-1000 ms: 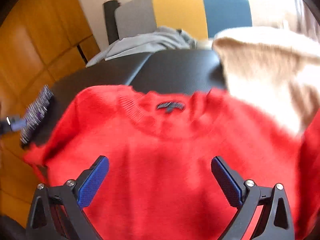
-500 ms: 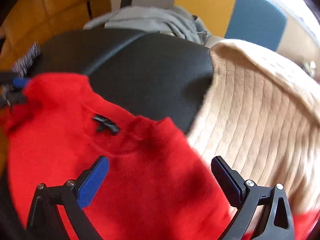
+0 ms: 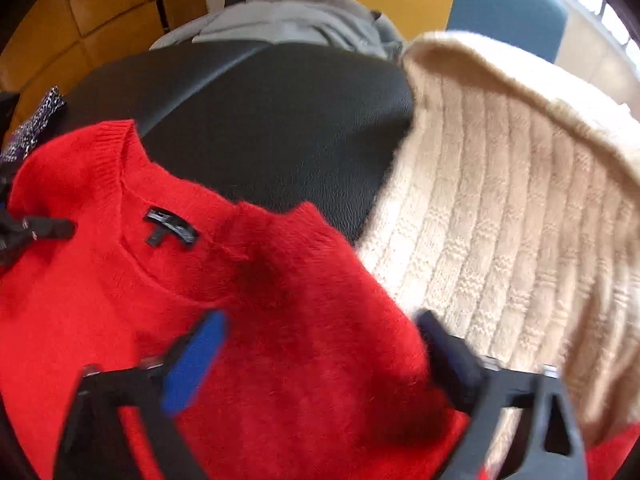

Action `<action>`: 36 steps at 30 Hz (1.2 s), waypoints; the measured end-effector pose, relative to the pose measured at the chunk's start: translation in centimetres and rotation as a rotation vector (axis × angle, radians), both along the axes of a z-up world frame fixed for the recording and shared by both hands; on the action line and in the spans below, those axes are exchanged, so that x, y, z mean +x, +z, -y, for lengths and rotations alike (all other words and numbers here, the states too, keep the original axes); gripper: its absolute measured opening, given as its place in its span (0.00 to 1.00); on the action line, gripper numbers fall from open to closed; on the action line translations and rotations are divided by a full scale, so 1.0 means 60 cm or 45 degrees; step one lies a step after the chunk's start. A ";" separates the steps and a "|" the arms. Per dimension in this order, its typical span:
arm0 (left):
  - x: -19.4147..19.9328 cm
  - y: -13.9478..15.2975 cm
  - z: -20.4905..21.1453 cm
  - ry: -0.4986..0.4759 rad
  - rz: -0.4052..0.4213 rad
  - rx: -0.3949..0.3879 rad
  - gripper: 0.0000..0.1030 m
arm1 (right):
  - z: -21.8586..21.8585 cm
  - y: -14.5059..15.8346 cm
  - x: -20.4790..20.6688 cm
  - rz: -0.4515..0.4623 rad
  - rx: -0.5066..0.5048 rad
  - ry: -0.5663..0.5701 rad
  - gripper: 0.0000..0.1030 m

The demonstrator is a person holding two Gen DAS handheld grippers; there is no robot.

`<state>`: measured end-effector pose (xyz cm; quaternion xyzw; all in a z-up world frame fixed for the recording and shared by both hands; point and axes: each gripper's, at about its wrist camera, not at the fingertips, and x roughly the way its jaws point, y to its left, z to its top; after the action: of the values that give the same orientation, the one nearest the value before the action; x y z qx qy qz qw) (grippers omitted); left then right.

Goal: Fold clothes
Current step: 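Grasp the red sweater at the collar with both grippers and lift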

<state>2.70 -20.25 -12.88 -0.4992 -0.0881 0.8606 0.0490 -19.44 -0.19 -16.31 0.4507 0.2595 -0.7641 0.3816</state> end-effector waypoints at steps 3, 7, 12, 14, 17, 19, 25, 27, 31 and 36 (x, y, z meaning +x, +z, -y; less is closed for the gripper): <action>0.016 0.002 0.001 0.066 0.024 0.061 0.44 | 0.000 0.016 0.046 -0.112 0.047 0.005 0.31; 0.058 0.009 0.022 0.189 -0.042 0.213 0.05 | -0.021 0.038 0.088 -0.194 0.048 -0.064 0.19; 0.156 0.079 0.043 0.280 -0.334 0.267 0.04 | -0.052 0.108 0.136 -0.249 -0.122 -0.223 0.14; 0.192 0.111 0.050 0.306 -0.425 0.255 0.03 | -0.055 0.142 0.156 -0.258 -0.212 -0.263 0.13; 0.253 0.171 0.075 0.377 -0.591 0.266 0.03 | -0.059 0.212 0.206 -0.280 -0.398 -0.290 0.13; 0.297 0.218 0.095 0.438 -0.711 0.272 0.03 | -0.051 0.275 0.235 -0.328 -0.540 -0.268 0.13; 0.446 0.391 0.119 0.542 -1.150 0.124 0.03 | -0.036 0.454 0.369 -0.531 -0.879 -0.137 0.13; 0.493 0.445 0.116 0.551 -1.281 0.067 0.03 | -0.035 0.505 0.414 -0.626 -0.978 -0.099 0.13; 0.573 0.548 0.090 0.543 -1.498 -0.089 0.03 | -0.047 0.577 0.493 -0.748 -1.185 -0.075 0.13; 0.630 0.608 0.037 0.556 -1.648 -0.325 0.04 | -0.072 0.612 0.561 -0.837 -1.384 -0.111 0.13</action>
<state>40.51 -22.48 23.58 0.1418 -0.0378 0.9790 -0.1415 14.21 4.14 20.41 -0.0551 -0.0804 -0.9000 0.4248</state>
